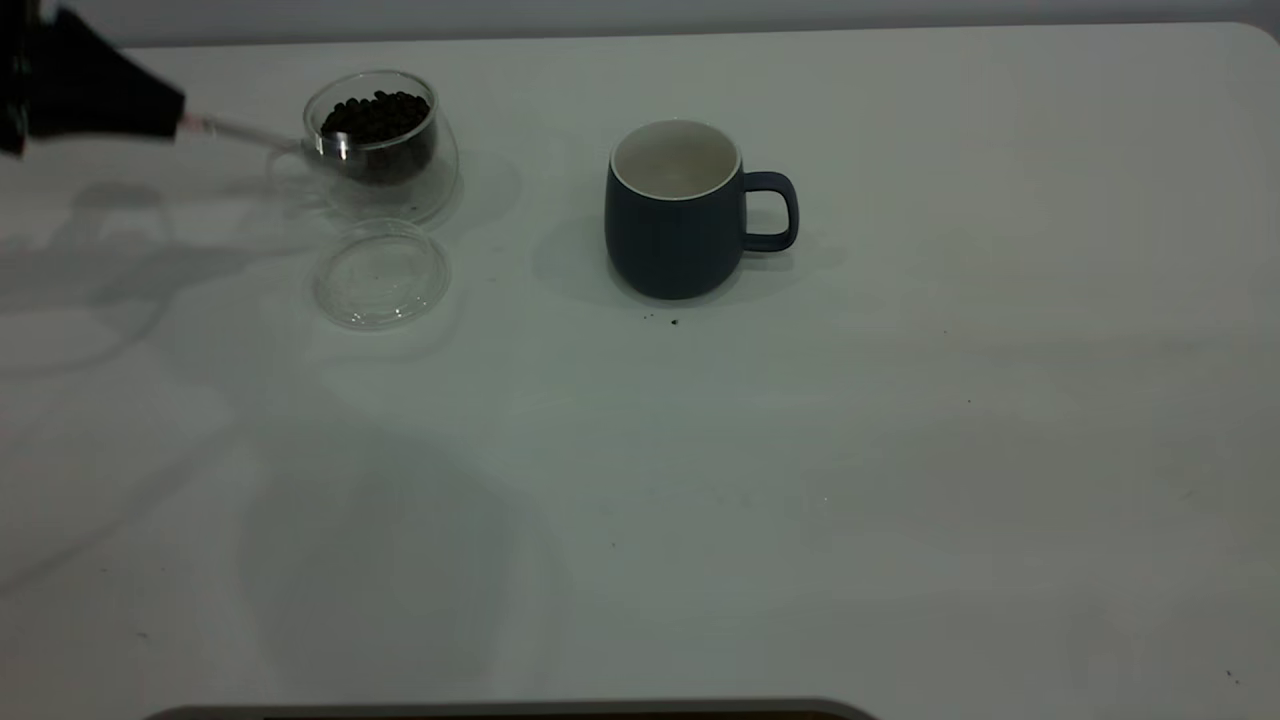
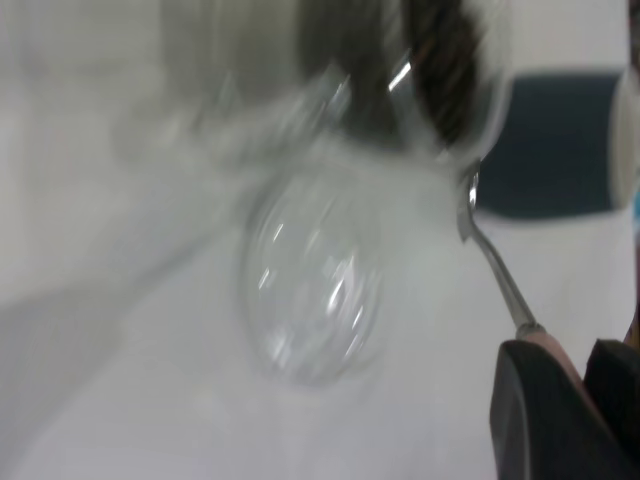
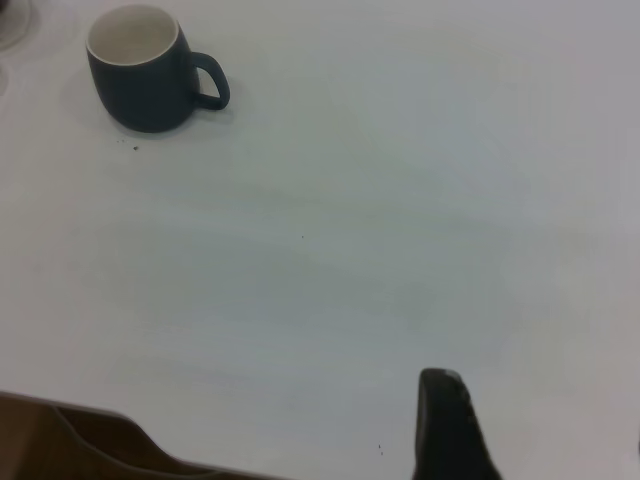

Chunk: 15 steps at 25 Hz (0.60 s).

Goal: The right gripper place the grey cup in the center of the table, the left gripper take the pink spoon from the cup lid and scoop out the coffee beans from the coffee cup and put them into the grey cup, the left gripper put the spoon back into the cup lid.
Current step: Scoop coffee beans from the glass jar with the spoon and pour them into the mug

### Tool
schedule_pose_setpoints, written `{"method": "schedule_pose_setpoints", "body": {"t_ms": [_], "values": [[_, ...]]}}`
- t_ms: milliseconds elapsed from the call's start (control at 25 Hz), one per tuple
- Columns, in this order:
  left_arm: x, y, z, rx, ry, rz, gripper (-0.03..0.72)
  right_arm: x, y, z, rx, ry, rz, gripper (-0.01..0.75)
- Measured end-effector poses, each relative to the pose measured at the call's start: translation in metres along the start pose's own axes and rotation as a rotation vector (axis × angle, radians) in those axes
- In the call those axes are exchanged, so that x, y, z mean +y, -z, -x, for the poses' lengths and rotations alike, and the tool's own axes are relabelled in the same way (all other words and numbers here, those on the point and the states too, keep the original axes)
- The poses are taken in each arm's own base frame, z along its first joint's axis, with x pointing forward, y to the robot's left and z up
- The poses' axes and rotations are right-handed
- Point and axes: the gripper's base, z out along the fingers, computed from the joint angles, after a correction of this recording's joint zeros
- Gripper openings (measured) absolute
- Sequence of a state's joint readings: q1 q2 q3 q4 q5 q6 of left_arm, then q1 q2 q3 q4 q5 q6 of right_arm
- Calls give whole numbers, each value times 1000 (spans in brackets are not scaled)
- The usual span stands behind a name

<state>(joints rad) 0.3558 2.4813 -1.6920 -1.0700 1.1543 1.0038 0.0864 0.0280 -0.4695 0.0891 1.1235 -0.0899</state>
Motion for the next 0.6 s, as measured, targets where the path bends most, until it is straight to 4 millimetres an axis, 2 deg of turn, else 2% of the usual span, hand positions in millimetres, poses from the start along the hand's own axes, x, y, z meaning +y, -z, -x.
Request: {"method": "schedule_pose_setpoints", "body": {"t_ms": [160,280,480,600], "values": [[-19,15,26,-115,-55,-32,117,0,0,0,-1,0,0,483],[-25,17,34,-148,-71,-48,117,0,0,0,-1,0,0,483],[-28,-2,34,-105,-105,-52,117,0,0,0,-1,0,0,483],[-23,-19,33,-100,-125,-20,117,0,0,0,-1,0,0,483]]}}
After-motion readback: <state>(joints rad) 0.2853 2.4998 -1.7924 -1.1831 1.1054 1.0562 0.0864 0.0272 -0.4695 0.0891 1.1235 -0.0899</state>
